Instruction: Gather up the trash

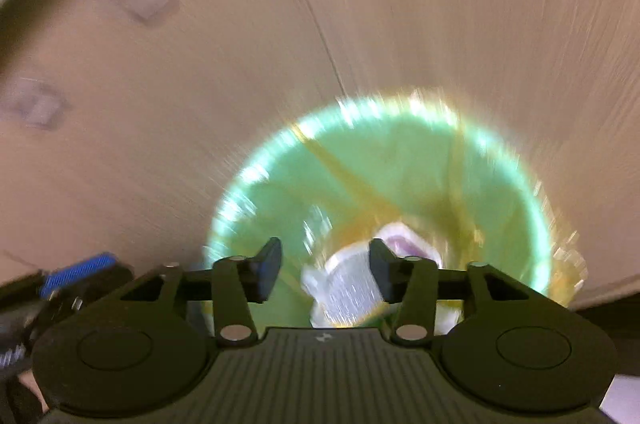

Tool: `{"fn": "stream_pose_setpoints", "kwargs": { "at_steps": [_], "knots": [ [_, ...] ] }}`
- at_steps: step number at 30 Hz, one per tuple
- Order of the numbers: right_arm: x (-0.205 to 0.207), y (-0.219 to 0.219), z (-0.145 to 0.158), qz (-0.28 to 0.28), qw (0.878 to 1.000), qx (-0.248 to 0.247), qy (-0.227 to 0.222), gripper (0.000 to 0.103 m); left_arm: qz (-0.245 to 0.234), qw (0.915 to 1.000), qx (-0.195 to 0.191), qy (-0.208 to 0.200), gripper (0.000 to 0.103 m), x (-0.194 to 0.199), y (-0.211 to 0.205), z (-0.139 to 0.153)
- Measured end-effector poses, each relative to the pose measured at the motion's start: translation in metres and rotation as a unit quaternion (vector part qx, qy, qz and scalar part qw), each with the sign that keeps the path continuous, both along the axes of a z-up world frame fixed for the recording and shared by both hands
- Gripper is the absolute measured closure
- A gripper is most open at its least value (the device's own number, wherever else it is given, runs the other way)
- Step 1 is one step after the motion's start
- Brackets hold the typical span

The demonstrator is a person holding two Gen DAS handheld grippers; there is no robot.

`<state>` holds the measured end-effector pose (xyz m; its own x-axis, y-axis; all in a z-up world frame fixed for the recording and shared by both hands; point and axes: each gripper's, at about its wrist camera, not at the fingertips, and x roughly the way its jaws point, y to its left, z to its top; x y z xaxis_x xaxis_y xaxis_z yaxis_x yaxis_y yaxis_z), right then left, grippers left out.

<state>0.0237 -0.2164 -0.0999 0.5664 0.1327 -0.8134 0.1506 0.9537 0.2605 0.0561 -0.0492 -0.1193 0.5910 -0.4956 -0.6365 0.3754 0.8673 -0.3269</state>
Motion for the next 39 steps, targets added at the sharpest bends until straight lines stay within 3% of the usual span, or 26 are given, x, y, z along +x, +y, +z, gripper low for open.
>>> {"fn": "stream_pose_setpoints", "kwargs": {
  "at_steps": [2,5,7,12,17,20,23,27,39],
  "knots": [
    [-0.011,0.009,0.032,0.011,0.999,-0.017,-0.045,0.047,0.015,0.9987,0.0,-0.05,0.071,-0.012,0.008,0.026],
    [-0.027,0.016,0.079,0.012,0.993,-0.036,-0.114,0.034,0.02,0.9936,-0.021,-0.109,0.072,-0.03,0.017,0.062],
    [-0.037,0.021,0.094,0.01,0.988,-0.049,-0.148,0.027,0.014,0.991,-0.035,-0.129,0.072,-0.042,0.02,0.079],
    [-0.048,0.027,0.128,-0.001,0.973,-0.086,-0.213,0.022,0.005,0.982,-0.054,-0.181,0.075,-0.051,0.014,0.11],
    [-0.042,0.032,0.143,-0.016,0.955,-0.132,-0.264,0.019,0.062,0.9663,-0.056,-0.243,0.082,-0.059,0.008,0.133],
    [-0.051,0.035,0.148,-0.032,0.947,-0.135,-0.291,0.017,0.114,0.9596,-0.041,-0.254,0.082,-0.058,0.003,0.138],
    [-0.054,0.036,0.15,-0.022,0.944,-0.138,-0.3,0.015,0.14,0.9591,-0.017,-0.245,0.082,-0.059,0.004,0.136],
    [-0.053,0.038,0.149,-0.023,0.942,-0.152,-0.297,0.015,0.13,0.9639,-0.014,-0.232,0.082,-0.062,0.006,0.133],
    [-0.055,0.045,0.143,-0.015,0.944,-0.155,-0.292,0.014,0.116,0.966,-0.007,-0.231,0.084,-0.069,0.01,0.126]
  ]
}}
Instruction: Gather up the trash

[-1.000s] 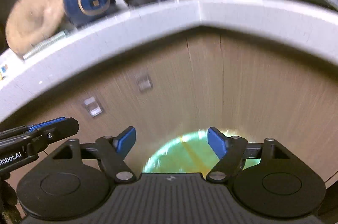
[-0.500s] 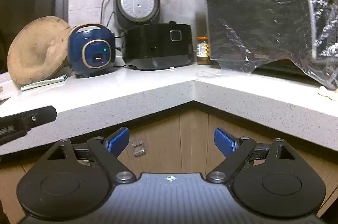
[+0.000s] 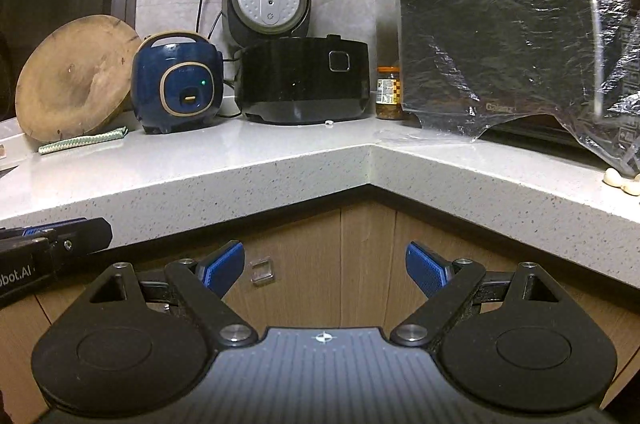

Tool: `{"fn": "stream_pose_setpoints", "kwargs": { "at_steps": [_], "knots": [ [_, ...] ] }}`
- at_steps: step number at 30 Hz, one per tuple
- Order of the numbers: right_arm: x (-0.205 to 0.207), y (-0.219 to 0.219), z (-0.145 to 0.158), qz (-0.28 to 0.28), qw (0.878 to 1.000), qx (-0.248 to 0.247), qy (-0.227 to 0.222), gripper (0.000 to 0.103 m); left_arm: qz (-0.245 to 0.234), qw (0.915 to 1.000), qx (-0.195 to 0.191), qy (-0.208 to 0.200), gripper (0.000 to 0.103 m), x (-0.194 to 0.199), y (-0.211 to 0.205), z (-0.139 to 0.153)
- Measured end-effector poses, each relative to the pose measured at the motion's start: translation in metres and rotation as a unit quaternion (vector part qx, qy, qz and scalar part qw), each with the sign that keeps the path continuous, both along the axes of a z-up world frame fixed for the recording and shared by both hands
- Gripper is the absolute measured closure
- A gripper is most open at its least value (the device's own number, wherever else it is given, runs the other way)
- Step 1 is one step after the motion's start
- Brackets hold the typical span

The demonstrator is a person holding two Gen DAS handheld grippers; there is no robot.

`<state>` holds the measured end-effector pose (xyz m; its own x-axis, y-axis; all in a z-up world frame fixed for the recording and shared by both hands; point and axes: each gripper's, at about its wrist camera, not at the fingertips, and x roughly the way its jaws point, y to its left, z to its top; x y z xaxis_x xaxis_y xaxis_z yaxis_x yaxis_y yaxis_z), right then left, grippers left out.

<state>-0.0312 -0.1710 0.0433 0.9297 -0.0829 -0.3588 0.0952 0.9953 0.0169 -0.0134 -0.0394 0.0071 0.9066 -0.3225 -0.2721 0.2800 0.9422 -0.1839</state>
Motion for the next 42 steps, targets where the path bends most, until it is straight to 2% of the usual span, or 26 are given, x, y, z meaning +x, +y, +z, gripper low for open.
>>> {"fn": "stream_pose_setpoints", "kwargs": {
  "at_steps": [22,42],
  "knots": [
    [0.0022,0.0019,-0.0028,0.005,1.0,-0.002,0.008,0.013,0.01,0.9998,0.017,0.005,0.084,-0.003,0.0022,-0.0014],
    [0.0071,0.0013,-0.0093,0.004,1.0,-0.001,0.02,0.013,0.024,0.9983,0.05,0.02,0.084,-0.0003,-0.0006,-0.0084]
  ]
}}
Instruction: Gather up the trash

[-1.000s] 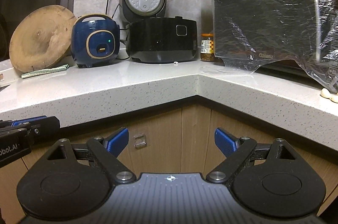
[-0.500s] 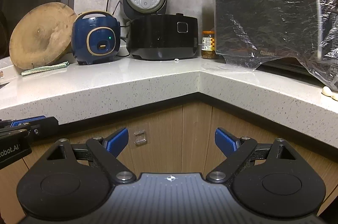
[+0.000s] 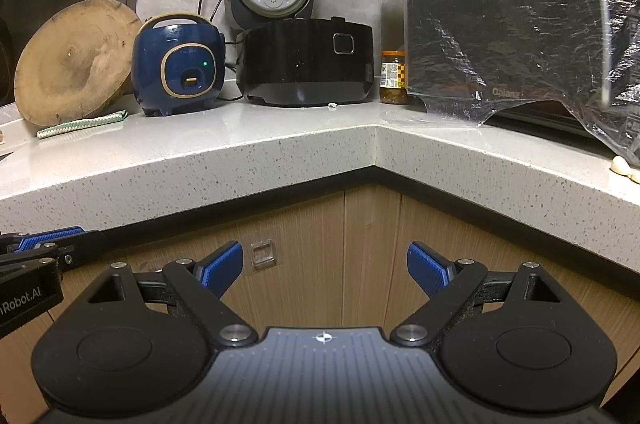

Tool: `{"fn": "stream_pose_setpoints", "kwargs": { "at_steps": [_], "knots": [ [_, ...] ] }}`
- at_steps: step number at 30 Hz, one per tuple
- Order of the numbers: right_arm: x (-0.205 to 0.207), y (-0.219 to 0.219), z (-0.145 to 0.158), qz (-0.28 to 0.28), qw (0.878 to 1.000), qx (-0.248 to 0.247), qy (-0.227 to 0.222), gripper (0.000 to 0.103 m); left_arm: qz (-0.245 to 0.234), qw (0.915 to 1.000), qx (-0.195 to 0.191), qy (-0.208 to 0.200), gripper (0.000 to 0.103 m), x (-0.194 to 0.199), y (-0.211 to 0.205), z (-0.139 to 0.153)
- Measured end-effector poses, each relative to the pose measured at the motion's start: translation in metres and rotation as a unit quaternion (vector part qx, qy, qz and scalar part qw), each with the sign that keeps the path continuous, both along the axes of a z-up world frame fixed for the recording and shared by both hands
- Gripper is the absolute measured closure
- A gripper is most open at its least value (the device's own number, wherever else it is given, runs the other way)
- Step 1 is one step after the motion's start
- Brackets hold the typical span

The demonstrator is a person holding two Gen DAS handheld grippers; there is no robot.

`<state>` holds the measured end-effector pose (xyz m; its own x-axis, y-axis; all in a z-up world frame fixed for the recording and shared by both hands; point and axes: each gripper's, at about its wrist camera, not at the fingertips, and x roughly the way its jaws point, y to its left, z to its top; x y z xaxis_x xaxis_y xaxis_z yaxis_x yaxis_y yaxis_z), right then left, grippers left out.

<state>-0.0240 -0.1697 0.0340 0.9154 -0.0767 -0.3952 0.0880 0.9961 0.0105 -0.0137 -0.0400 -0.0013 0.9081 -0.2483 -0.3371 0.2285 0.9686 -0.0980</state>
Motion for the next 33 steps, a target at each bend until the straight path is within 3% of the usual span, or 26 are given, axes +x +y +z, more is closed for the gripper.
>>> {"fn": "stream_pose_setpoints", "kwargs": {
  "at_steps": [33],
  "knots": [
    [0.0011,0.0003,-0.0071,0.006,1.0,-0.002,0.006,0.013,0.0,1.0,0.007,0.006,0.085,0.0018,0.0011,-0.0018]
  ]
}}
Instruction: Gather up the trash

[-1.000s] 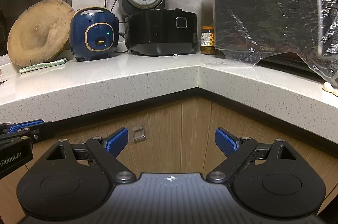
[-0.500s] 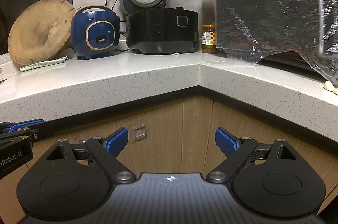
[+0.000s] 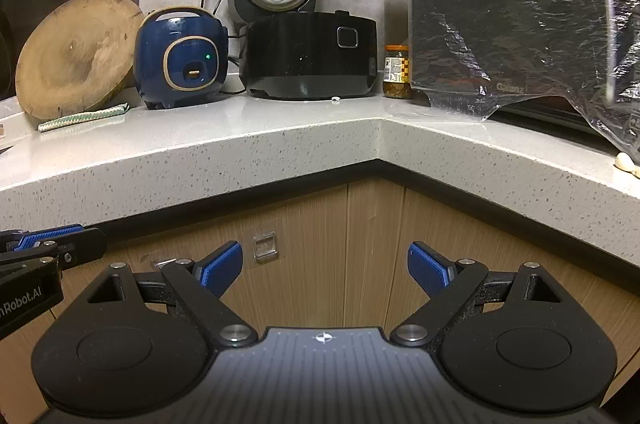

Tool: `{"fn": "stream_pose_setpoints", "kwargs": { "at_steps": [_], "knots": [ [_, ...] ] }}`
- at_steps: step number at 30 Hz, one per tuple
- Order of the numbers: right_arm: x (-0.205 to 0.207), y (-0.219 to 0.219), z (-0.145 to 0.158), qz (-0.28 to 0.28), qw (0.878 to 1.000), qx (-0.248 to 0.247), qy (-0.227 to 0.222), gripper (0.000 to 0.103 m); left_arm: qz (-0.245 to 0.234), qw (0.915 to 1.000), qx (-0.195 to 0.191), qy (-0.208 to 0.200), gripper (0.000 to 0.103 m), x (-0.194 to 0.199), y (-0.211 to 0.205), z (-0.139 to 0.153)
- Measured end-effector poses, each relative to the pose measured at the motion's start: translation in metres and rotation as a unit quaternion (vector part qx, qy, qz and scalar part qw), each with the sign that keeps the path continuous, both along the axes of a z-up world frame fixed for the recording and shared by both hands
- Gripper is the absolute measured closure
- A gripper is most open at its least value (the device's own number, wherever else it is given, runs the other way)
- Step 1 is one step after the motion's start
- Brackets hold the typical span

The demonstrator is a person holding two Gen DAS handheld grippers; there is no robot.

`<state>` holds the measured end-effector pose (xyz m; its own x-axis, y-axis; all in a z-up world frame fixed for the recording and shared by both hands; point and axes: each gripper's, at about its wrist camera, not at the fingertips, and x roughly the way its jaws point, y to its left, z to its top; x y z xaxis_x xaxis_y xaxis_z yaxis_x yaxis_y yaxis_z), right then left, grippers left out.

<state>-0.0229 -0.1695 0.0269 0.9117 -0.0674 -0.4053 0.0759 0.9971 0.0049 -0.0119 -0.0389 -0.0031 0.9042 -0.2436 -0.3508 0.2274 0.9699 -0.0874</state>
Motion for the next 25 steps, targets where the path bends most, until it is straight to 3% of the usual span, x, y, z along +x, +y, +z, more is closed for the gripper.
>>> {"fn": "stream_pose_setpoints", "kwargs": {
  "at_steps": [25],
  "knots": [
    [-0.0056,0.0035,0.0033,0.025,1.0,-0.001,-0.01,0.011,0.003,1.0,-0.001,-0.002,0.085,-0.0015,0.0008,-0.0009]
  ]
}}
